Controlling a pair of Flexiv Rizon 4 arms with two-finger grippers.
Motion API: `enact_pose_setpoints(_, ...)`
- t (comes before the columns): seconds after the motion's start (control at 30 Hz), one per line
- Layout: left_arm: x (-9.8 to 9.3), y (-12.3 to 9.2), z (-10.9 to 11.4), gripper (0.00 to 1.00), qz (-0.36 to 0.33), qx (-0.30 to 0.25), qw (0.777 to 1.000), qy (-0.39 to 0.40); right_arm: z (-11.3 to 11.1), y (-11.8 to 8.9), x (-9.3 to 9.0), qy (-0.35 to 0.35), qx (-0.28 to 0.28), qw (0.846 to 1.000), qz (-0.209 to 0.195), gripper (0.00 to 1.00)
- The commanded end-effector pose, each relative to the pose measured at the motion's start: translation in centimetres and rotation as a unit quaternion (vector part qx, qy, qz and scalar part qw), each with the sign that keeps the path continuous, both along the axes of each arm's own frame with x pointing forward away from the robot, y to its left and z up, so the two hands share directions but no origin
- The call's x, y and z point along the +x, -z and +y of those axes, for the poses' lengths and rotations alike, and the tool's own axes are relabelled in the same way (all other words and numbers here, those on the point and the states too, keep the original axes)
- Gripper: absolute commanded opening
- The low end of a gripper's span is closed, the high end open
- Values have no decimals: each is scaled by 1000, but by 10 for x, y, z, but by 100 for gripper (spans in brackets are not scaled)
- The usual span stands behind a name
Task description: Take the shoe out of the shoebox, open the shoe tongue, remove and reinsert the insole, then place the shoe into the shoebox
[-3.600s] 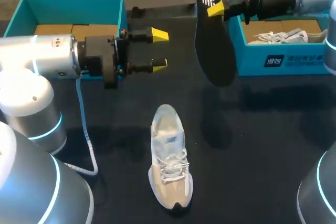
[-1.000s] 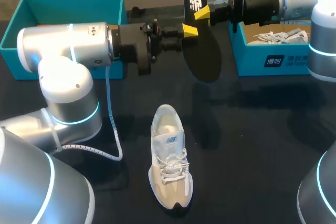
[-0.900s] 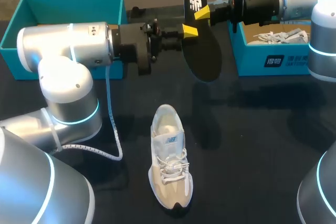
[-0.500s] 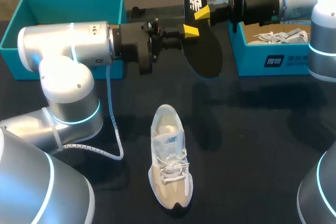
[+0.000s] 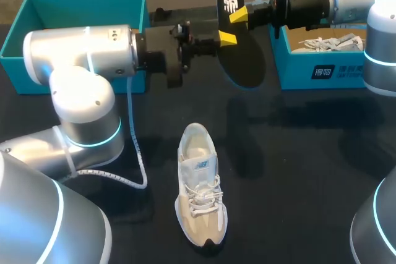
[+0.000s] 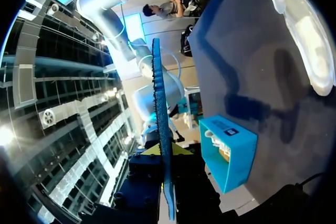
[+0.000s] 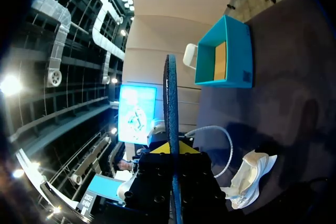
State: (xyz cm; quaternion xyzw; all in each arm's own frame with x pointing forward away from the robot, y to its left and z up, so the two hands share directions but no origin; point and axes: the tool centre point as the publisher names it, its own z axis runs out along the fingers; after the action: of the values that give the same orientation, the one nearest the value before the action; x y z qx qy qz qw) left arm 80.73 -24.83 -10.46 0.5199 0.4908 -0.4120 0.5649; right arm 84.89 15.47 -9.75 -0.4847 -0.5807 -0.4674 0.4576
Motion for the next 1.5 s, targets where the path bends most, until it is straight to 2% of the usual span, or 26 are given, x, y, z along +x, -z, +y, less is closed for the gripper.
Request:
enact_pose_setpoints(0.03,-1,0,-3,0,2,0,1000,-2,1,0,-1,0,-1,1000,0,0)
enact_pose_setpoints(0.07,-2,0,-2,0,2,0,1000,-2,1,0,-1,0,-1,1000,0,0)
enact_pose_setpoints(0.1,-3,0,-1,0,2,0,1000,-2,0,-1,-1,0,0,1000,0,35)
enact_pose_setpoints(0.13,-4,0,1,0,2,0,1000,-2,0,-1,-2,2,2,1000,-3,100)
enact_pose_setpoints(0.33,-7,5,20,0,8,10,1000,-12,-8,-2,-8,10,5,1000,-7,100)
enact_pose_setpoints(0.47,-12,9,40,0,43,16,999,-20,-16,-2,-16,18,11,1000,-18,100)
enact_pose_setpoints(0.57,-17,12,54,0,108,24,994,-25,-22,-2,-20,17,12,1000,-22,100)
enact_pose_setpoints(0.63,-19,13,63,0,176,20,984,-22,-26,-2,-22,15,12,1000,-25,100)
enact_pose_setpoints(0.7,-19,12,71,0,275,-7,961,-4,-30,-2,-23,15,8,1000,-24,100)
enact_pose_setpoints(0.8,-18,11,81,0,410,-45,911,31,-34,-3,-25,20,3,1000,-23,100)
enact_pose_setpoints(0.93,-19,10,81,0,420,-40,906,41,-39,-5,-28,52,-7,998,-27,100)
enact_pose_setpoints(1.23,-19,10,81,0,420,-40,906,41,-39,-5,-28,52,-7,998,-27,100)
enact_pose_setpoints(1.3,-21,11,81,0,461,-27,885,64,-39,-5,-28,52,-7,998,-27,100)
enact_pose_setpoints(1.5,-16,2,87,0,615,-47,784,73,-39,-5,-28,52,-7,998,-27,100)
